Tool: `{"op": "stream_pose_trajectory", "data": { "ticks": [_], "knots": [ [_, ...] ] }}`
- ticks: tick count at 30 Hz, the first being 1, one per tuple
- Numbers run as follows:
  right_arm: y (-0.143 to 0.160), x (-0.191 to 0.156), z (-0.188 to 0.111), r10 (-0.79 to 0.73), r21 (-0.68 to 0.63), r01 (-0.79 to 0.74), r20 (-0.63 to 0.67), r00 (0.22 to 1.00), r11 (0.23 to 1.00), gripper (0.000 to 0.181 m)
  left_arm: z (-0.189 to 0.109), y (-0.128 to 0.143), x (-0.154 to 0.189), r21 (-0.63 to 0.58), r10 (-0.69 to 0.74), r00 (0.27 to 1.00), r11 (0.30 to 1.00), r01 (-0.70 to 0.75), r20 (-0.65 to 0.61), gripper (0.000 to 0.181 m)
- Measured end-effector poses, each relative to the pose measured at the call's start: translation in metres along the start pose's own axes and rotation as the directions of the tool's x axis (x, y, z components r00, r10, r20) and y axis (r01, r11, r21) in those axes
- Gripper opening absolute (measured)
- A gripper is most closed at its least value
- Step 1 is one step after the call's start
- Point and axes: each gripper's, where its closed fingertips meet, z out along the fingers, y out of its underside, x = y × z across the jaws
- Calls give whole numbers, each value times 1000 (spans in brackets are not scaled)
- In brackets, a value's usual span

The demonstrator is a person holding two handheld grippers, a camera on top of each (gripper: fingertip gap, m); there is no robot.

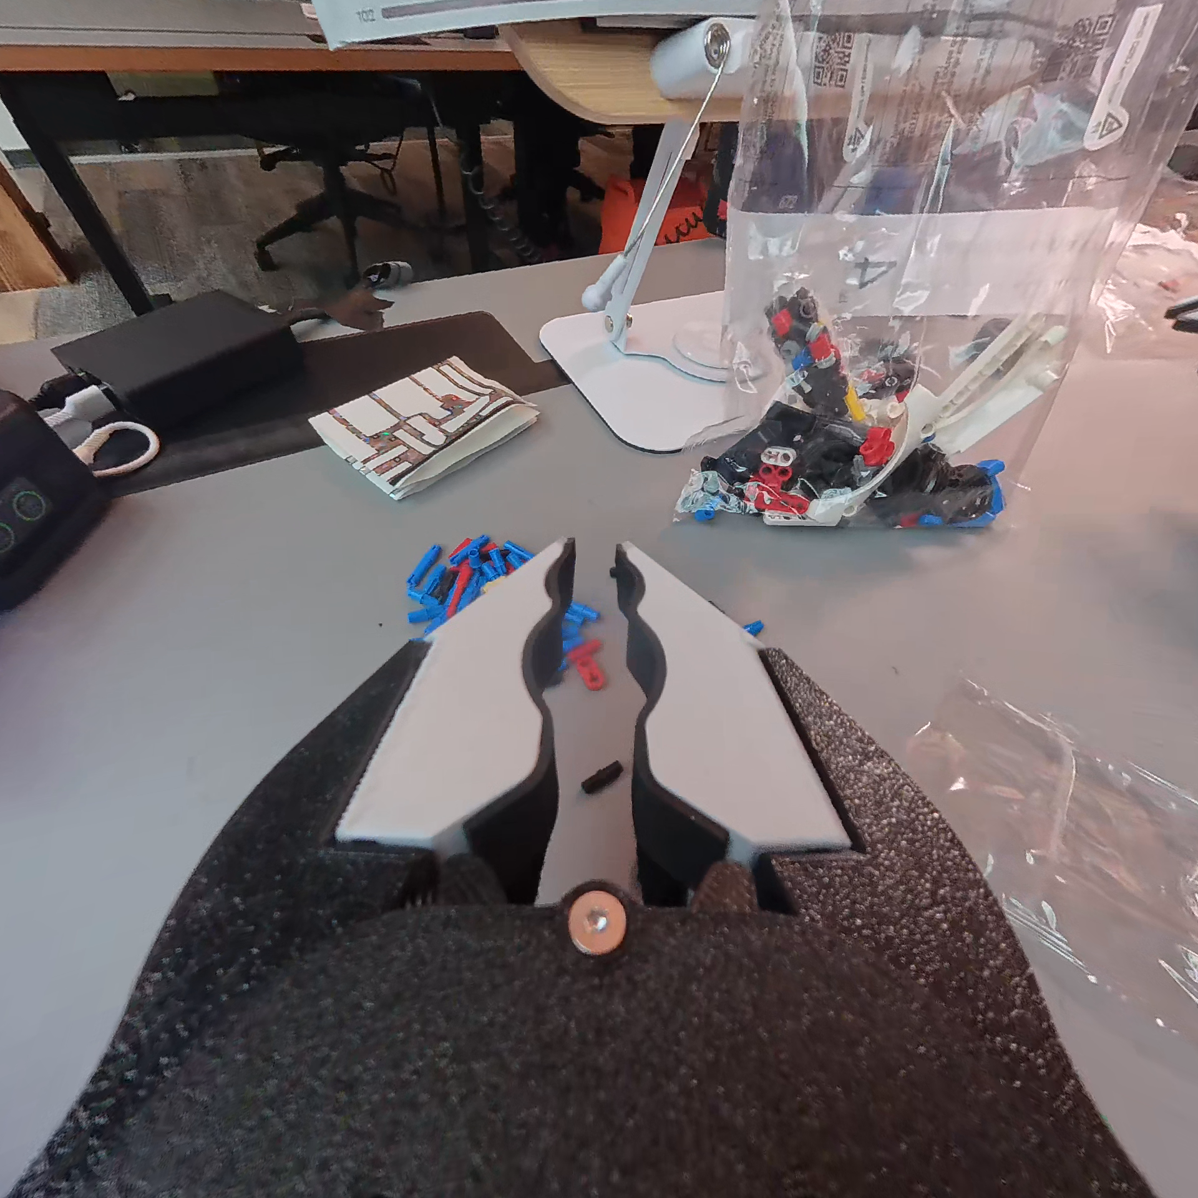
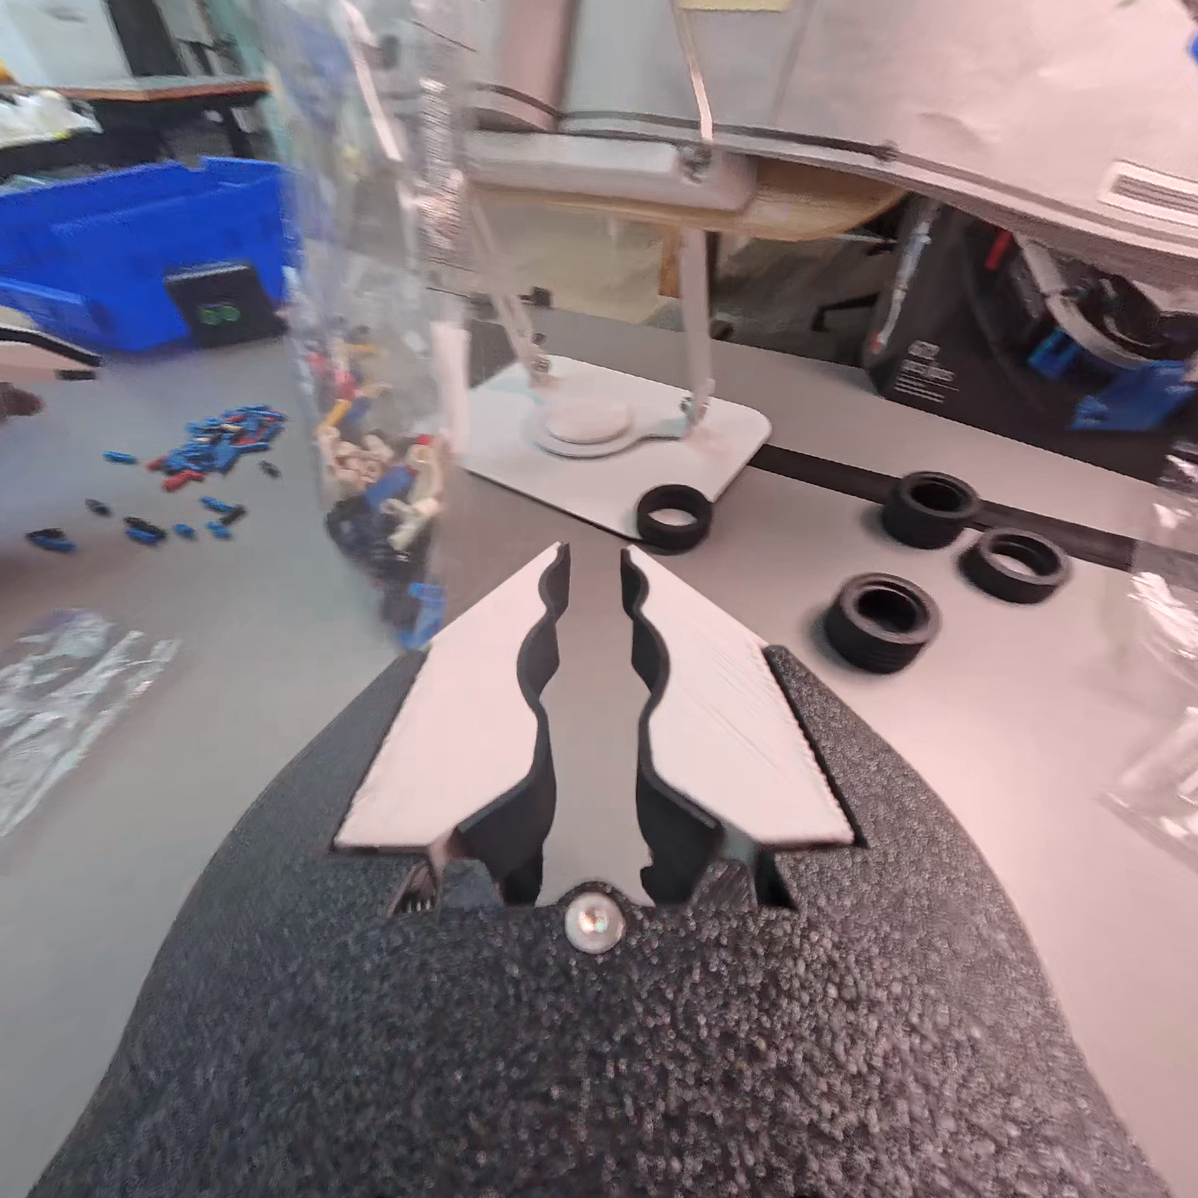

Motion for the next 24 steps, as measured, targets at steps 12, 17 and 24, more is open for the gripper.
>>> {"op": "stream_pose_trajectory", "data": {
  "ticks": [12,17,24],
  "knots": [
    [61,115,40,-328,-497,241,-95,940,834,28,-1,-8,23,35,-2,996,999,5,-90,14],
    [60,71,32,-395,-442,424,160,904,791,7,-3,-15,77,73,84,959,995,-67,-271,16],
    [59,-135,-41,-389,-105,658,732,559,746,7,-21,4,216,92,244,718,965,-245,-652,22]
  ]
}}
